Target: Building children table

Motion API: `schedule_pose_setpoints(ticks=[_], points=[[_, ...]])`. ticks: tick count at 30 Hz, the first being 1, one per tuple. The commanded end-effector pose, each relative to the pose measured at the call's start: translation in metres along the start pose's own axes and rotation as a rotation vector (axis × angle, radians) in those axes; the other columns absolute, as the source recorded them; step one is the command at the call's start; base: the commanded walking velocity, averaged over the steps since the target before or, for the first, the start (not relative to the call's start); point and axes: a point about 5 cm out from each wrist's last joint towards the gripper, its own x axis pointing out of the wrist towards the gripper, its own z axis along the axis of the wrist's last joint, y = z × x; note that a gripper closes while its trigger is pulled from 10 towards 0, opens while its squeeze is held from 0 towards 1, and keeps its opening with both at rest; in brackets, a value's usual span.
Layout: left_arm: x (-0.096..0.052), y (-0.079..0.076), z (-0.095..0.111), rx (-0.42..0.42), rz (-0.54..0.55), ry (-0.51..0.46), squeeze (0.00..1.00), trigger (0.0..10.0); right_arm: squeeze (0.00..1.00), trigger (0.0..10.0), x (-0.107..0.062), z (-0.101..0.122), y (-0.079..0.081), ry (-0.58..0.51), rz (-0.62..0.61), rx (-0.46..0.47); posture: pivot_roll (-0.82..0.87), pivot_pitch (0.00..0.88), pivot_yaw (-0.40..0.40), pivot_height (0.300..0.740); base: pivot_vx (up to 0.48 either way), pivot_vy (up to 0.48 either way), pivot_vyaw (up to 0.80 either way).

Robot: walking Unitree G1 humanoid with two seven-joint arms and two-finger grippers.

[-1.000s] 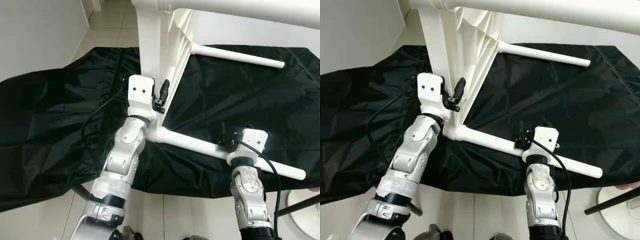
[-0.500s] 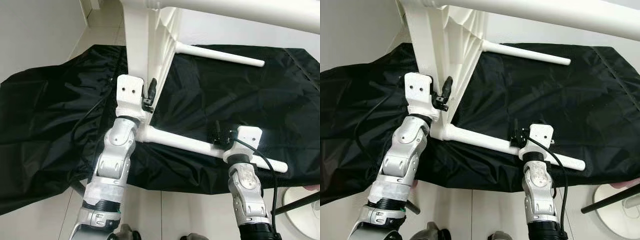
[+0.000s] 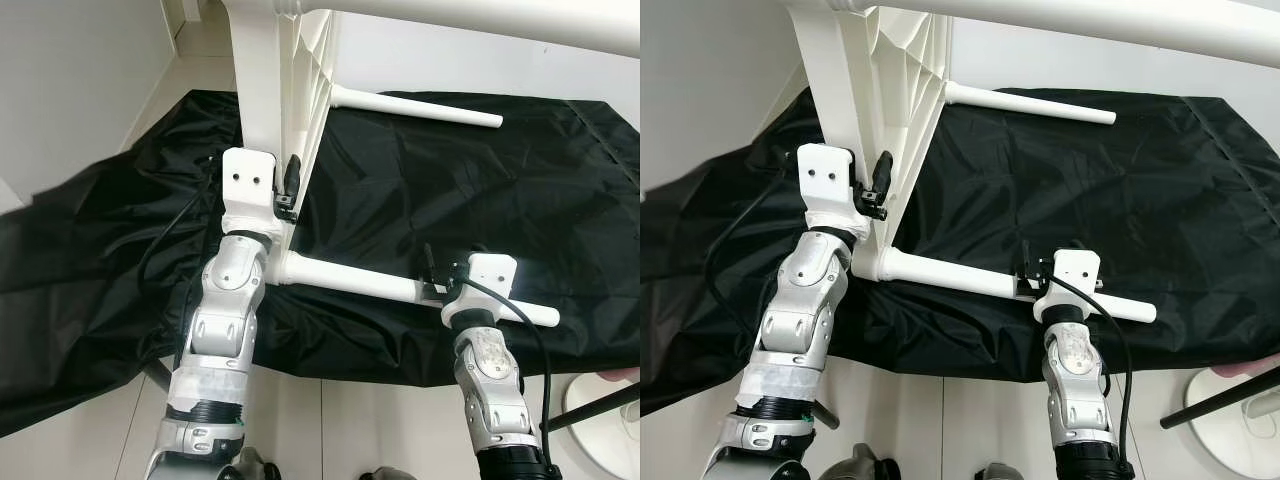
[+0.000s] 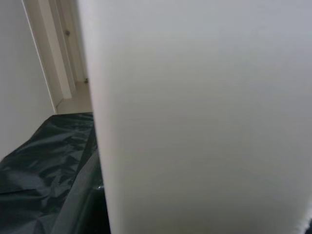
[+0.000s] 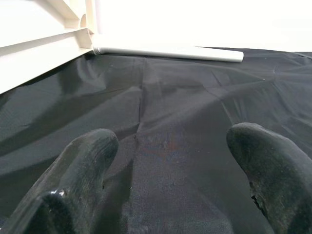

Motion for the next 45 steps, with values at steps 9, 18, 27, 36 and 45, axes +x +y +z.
schedule_pose_setpoints(ticks=[9,18,27,36,45], points=[[-0.007,0.037,0.029,0.093,0.433,-0.125,0.0,10.0,0.0,10.0,-0.004,-0.005,-0.002,0.023,-0.005,0.002,-0.07,0.007,0.026,0.74,0.0,0.0,0.0],[-0.009,0.041,0.029,0.094,0.465,-0.116,0.0,10.0,0.0,10.0,-0.006,-0.006,-0.001,0.028,-0.006,0.002,-0.07,0.016,0.029,0.74,0.0,0.0,0.0],[-0.004,0.018,0.03,0.055,0.29,-0.137,1.0,10.0,0.0,10.0,-0.006,-0.006,-0.002,0.031,-0.014,0.002,-0.07,0.027,0.036,0.74,0.0,0.0,0.0],[-0.005,-0.029,0.028,-0.053,-0.072,-0.11,0.0,10.0,0.0,10.0,-0.007,-0.007,-0.003,0.035,-0.024,0.002,-0.07,0.035,0.038,0.74,0.0,0.0,0.0],[-0.015,-0.036,0.024,-0.012,-0.235,-0.094,0.0,10.0,0.0,10.0,-0.007,-0.008,-0.003,0.039,-0.021,0.001,-0.05,0.042,0.032,0.74,0.0,0.0,0.0]])
